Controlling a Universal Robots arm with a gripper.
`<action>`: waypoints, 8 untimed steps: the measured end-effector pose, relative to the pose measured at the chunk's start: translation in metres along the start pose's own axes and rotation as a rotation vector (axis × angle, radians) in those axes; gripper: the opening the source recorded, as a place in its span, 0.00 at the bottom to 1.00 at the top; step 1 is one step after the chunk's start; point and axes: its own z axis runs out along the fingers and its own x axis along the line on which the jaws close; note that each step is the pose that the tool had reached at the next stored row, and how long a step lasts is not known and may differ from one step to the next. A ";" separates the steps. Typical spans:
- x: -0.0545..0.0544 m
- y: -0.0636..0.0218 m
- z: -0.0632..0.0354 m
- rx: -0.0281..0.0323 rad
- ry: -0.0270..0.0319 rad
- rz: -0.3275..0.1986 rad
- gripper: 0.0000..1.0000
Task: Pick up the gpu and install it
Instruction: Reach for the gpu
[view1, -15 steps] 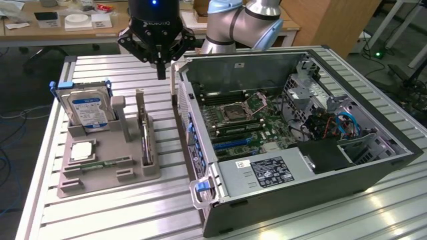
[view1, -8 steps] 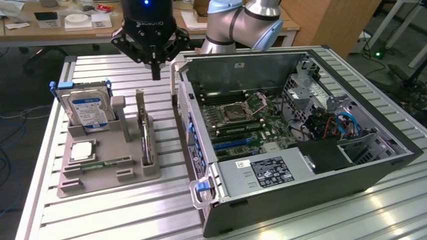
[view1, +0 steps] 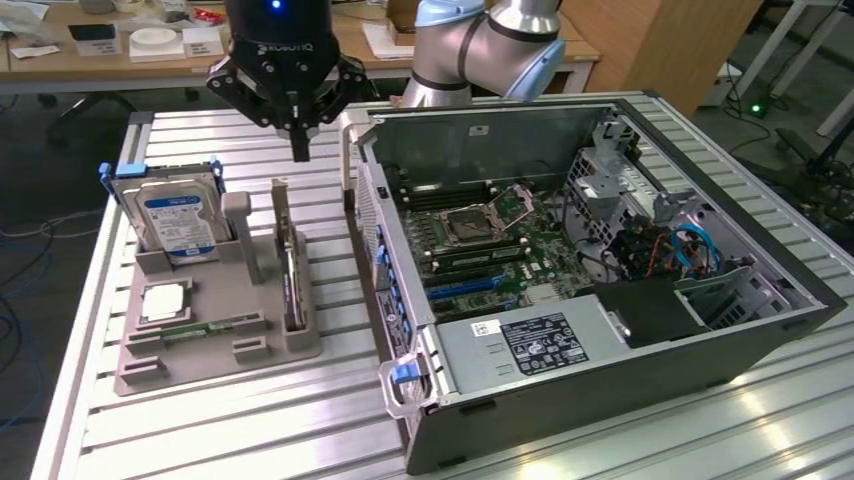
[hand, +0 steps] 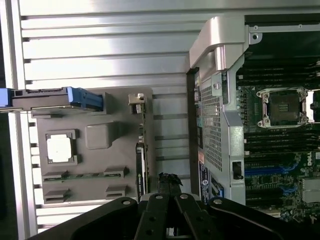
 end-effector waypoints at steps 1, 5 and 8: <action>0.002 -0.0002 0.0000 0.0000 -0.0001 0.000 0.10; 0.008 -0.0011 -0.0002 0.0000 0.0000 0.000 0.10; 0.013 -0.0018 -0.0004 0.0000 0.0000 0.000 0.10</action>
